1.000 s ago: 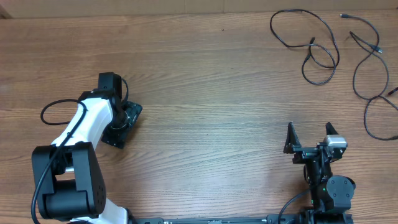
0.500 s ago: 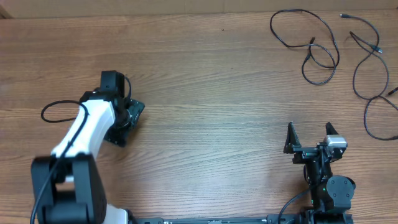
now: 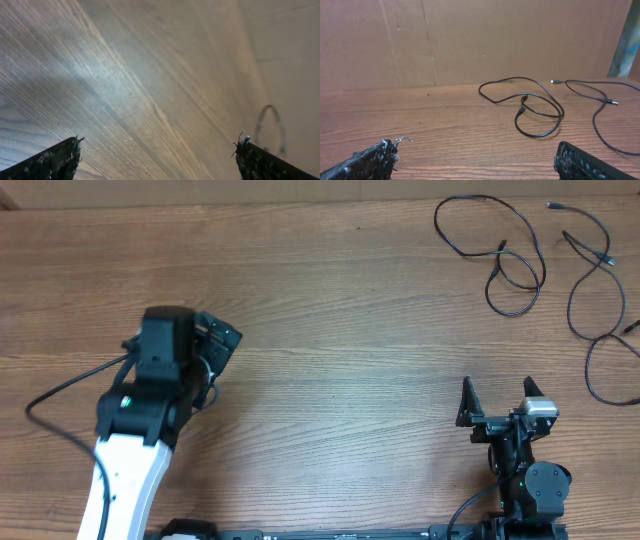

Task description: Untangle cables

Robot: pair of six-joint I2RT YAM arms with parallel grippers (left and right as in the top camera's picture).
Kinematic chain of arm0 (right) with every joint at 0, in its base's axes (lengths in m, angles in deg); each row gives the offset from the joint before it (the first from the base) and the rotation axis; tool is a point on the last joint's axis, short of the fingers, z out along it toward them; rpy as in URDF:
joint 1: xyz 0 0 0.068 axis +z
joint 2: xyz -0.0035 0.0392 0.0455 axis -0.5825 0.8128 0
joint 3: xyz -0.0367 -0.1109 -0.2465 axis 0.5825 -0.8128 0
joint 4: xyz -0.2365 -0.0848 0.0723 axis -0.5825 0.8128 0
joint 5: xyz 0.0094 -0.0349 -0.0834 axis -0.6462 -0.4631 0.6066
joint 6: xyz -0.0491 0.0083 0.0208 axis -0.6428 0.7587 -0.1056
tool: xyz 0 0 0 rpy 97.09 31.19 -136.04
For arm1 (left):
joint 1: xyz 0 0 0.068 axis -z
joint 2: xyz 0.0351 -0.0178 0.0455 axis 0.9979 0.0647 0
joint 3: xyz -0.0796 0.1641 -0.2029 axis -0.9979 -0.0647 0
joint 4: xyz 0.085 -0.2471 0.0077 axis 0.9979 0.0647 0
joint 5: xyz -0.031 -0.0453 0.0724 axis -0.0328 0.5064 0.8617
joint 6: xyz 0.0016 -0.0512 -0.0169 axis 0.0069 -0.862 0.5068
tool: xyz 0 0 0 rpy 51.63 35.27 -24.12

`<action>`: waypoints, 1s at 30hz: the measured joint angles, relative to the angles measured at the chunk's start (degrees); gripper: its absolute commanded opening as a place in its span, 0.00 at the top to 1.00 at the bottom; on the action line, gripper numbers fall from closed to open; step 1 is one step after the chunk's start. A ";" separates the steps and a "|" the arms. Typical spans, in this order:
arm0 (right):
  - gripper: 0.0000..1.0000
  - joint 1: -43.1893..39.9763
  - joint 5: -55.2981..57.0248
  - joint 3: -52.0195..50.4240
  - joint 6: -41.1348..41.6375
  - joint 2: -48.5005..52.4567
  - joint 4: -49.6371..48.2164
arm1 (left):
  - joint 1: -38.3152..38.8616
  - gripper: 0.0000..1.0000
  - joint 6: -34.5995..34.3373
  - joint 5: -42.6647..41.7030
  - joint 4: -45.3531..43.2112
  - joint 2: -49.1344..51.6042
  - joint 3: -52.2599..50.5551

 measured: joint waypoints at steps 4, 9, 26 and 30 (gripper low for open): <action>0.00 0.02 -0.02 0.00 0.02 -0.02 0.15 | 0.00 0.01 0.00 0.33 0.07 -3.76 0.00; 0.00 0.02 0.00 0.00 0.00 0.00 0.20 | 0.00 0.00 0.02 2.84 2.95 -9.57 -0.02; 0.00 0.02 0.02 0.00 0.02 0.00 0.22 | -2.19 0.01 22.99 3.04 -1.75 -48.37 -17.66; 0.00 0.02 0.02 0.00 0.04 0.00 0.22 | -5.11 0.01 29.14 -0.61 -11.76 -54.64 -28.26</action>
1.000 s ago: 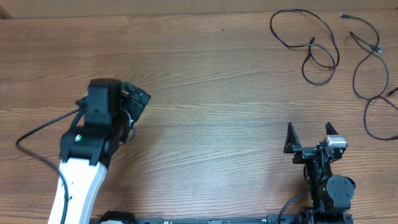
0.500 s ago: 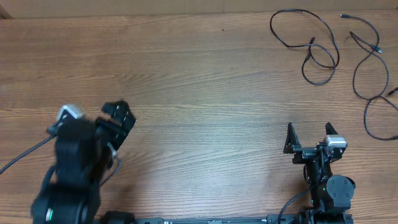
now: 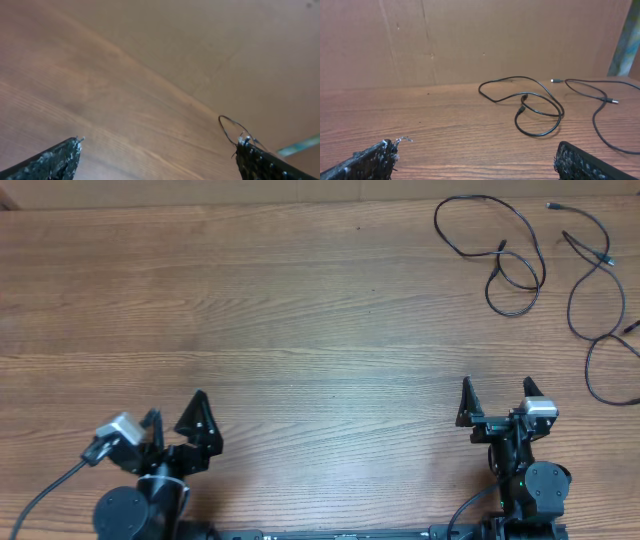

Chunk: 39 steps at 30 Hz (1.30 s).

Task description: Untangle cables

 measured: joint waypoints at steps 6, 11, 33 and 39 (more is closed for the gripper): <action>0.00 -0.02 -0.02 0.00 0.00 0.00 -0.02 | -0.42 0.00 5.84 -3.80 -14.43 -4.50 -14.05; 0.00 0.00 0.00 0.00 -0.02 0.00 0.02 | -0.44 0.01 10.08 -5.11 -18.40 -6.49 -19.67; 0.00 -0.02 -0.02 0.00 -0.04 0.00 0.00 | -0.44 0.00 27.61 -7.45 -25.64 -7.61 -29.05; 0.00 -0.02 0.00 0.00 0.00 0.00 0.02 | -0.44 0.00 30.51 -7.45 -26.14 -7.63 -29.11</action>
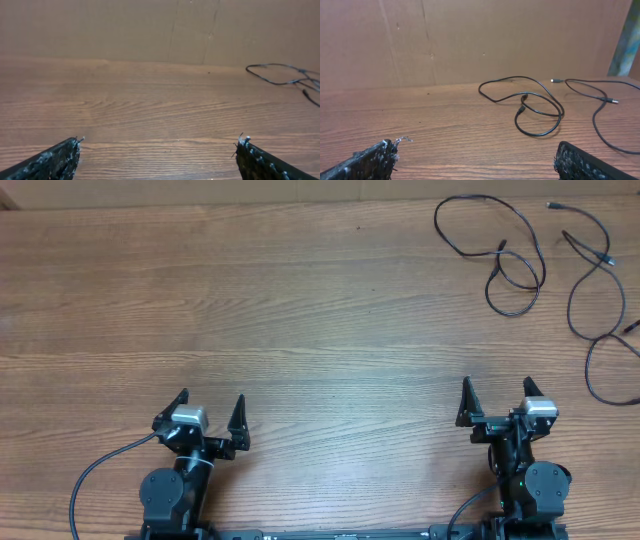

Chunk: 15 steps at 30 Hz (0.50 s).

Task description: Untangle cables

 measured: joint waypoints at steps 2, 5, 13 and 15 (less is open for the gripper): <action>0.00 0.02 0.00 0.00 -0.02 0.00 0.00 | 0.00 0.00 1.27 0.00 0.00 -0.02 0.00; 0.00 0.00 0.02 0.00 -0.02 0.00 0.00 | 0.00 0.00 2.97 -0.02 0.02 -0.02 0.00; 0.00 0.00 -0.02 0.00 -0.02 0.00 -0.04 | -0.04 0.00 3.41 0.26 -0.09 0.00 0.00; 0.00 0.02 0.00 0.00 0.00 0.00 0.00 | -0.28 0.01 3.39 0.28 -1.64 -0.02 -0.31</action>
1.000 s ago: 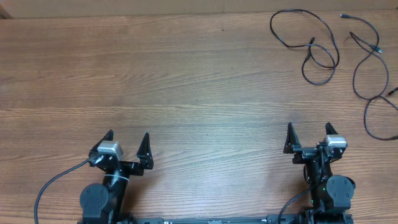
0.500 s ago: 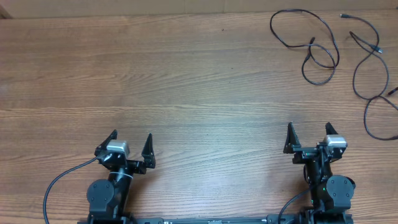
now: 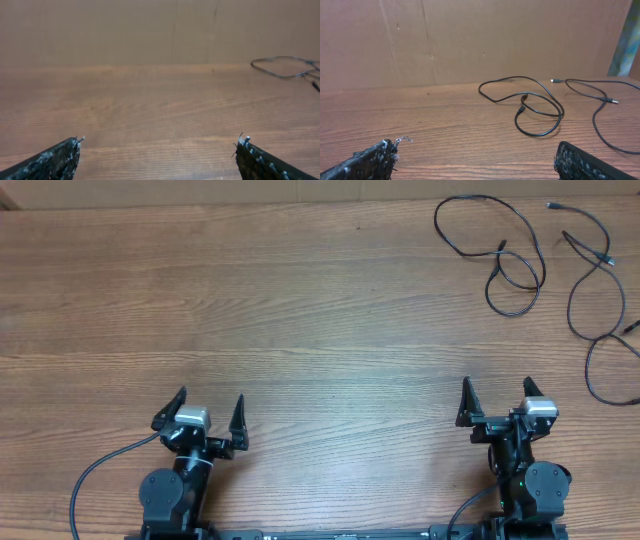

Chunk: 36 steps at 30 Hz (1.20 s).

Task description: Untangle cables

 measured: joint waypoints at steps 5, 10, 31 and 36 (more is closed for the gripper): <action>0.00 -0.02 0.00 0.00 -0.02 0.00 -0.02 | -0.63 0.01 0.04 0.42 -2.71 0.00 -1.60; 0.00 -0.02 -0.02 0.00 -0.02 0.00 -0.02 | -0.63 0.01 0.44 0.70 -2.82 0.00 -1.79; 0.00 0.00 -0.02 0.00 0.00 0.00 -0.02 | -0.63 0.01 0.87 0.83 -2.80 0.00 -1.79; 0.00 0.00 -0.02 0.00 -0.02 0.00 -0.02 | -0.63 0.00 0.87 0.85 -2.80 0.00 -1.79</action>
